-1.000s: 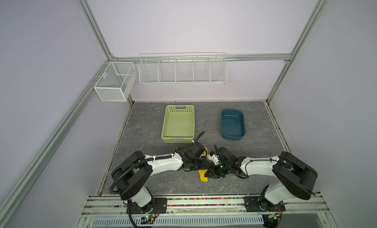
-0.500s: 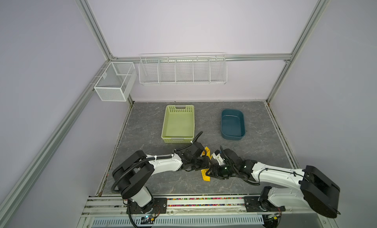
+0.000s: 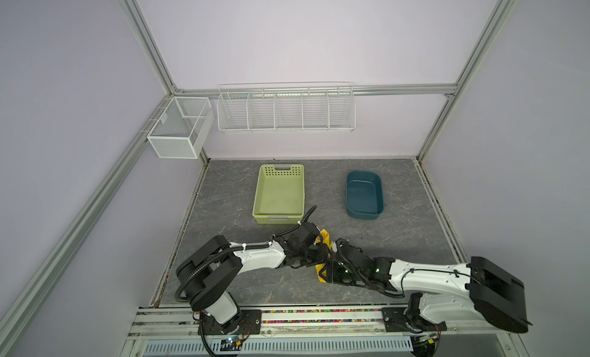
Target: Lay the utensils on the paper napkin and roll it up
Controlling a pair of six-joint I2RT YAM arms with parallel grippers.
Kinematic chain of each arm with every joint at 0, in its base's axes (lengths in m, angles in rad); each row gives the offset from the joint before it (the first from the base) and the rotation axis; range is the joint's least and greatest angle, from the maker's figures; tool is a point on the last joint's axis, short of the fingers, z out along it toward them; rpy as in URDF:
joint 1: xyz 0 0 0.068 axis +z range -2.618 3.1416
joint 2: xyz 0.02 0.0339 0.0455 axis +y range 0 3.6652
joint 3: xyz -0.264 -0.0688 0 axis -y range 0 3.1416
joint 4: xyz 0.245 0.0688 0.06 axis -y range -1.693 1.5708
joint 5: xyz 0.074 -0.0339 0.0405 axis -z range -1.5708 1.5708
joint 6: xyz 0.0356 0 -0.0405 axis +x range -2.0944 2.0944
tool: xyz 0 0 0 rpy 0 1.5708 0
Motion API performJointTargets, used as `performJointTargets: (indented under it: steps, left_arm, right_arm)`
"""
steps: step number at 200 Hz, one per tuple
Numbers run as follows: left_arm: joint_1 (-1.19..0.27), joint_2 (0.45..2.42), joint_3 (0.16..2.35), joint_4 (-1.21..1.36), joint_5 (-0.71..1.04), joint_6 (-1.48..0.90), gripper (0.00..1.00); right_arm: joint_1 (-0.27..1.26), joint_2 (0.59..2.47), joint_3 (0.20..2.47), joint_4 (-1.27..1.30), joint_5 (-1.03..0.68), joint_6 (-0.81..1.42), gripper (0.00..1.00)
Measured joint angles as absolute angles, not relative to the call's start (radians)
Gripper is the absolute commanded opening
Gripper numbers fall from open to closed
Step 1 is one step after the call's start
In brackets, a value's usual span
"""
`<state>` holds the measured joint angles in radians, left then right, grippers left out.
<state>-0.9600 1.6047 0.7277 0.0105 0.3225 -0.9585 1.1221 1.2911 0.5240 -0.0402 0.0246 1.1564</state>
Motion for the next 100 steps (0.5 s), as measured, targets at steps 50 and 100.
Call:
performJointTargets:
  steps: [50,100]
  left_arm:
    - [-0.960,1.605,0.719,0.027,0.323,-0.960,0.57]
    - [-0.960,1.605,0.718,0.030,0.323,-0.960,0.57]
  right_arm:
    - [1.138,1.293,0.527,-0.089,0.167,1.157,0.31]
    - [1.141,1.293,0.526,-0.096,0.191,1.164,0.24]
